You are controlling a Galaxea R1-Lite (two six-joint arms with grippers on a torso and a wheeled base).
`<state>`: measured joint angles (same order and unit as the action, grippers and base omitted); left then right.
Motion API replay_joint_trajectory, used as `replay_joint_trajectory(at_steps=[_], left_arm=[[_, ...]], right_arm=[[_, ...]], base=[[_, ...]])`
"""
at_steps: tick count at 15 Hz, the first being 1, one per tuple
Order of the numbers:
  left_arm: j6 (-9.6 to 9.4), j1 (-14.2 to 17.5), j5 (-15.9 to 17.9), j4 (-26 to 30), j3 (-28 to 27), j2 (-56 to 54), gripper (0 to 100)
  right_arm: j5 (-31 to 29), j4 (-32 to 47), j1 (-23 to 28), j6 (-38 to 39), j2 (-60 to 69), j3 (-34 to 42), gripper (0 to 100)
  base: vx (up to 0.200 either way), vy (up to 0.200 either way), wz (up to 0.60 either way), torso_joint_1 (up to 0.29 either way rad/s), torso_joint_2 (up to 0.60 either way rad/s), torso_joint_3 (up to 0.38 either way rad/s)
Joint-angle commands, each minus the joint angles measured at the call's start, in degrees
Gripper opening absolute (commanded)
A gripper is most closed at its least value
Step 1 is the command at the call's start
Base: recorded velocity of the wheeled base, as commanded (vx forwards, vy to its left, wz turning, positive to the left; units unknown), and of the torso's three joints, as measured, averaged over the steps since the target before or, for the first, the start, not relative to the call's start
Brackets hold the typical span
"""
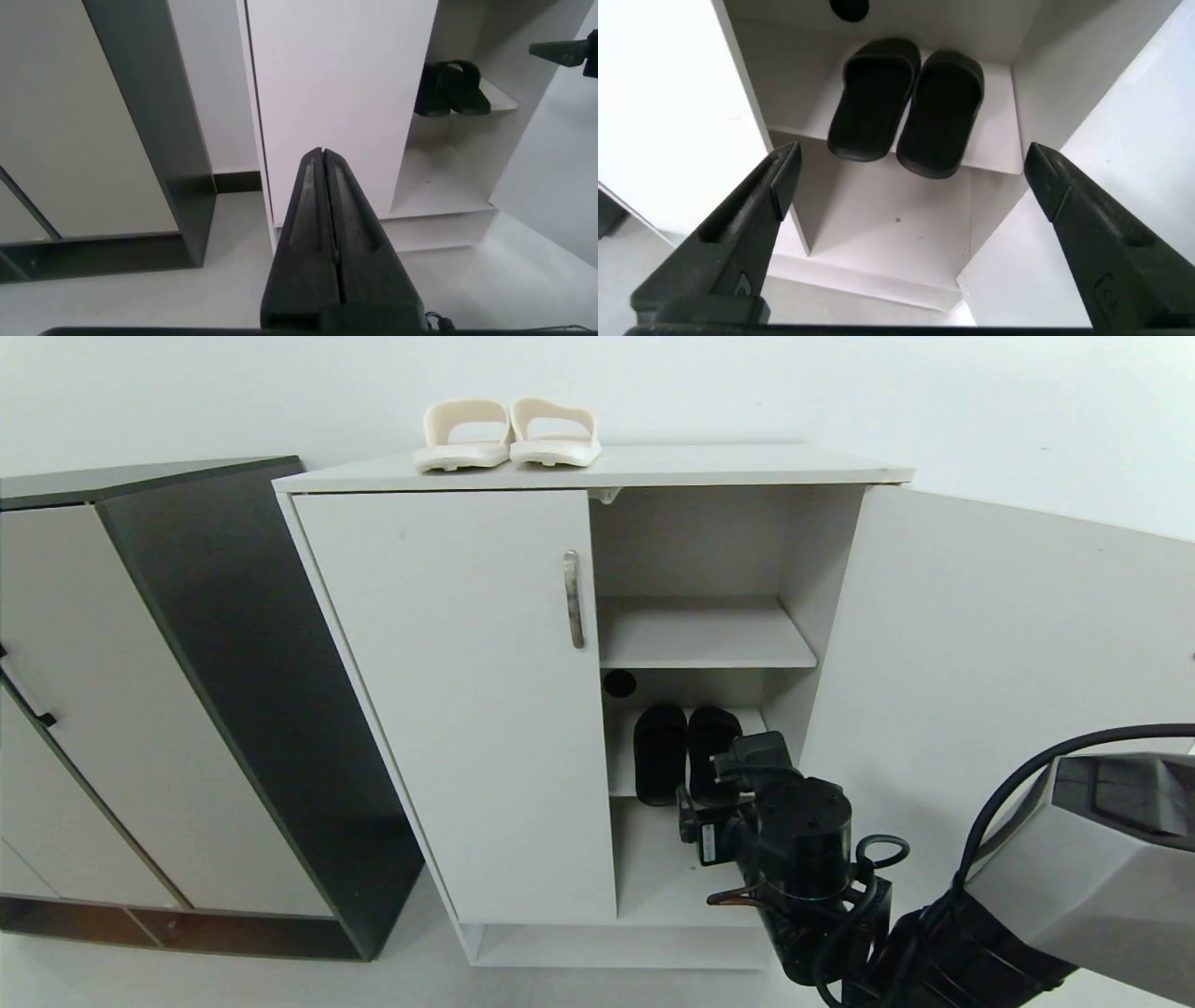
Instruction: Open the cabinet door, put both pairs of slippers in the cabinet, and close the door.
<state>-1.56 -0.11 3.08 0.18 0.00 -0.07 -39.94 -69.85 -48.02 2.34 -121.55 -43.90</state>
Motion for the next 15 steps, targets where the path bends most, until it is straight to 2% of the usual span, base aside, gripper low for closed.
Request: replay_joint_trajectory(at_steps=[1,8,15], left_arm=[[-0.02,0.02,-0.01,-0.01,0.0,0.07,0],[0.07,0.02,-0.01,-0.01,0.0,0.07,0],[0.15,0.02,-0.01,-0.01,0.0,0.07,0]], right_arm=[[-0.05,-0.02,0.03,0.03,-0.18,0.13,100],[0.03,-3.01,0.12,-0.49,-0.62,2.41,100],[1.62,-7.05,1.17,-4.19,-1.32,4.87,100]], base=[[0.0,0.2,0.0,-0.002,0.0,0.007],[0.0,0.2,0.0,0.005,0.0,0.004],[0.0,0.2,0.0,0.004,0.0,0.003]])
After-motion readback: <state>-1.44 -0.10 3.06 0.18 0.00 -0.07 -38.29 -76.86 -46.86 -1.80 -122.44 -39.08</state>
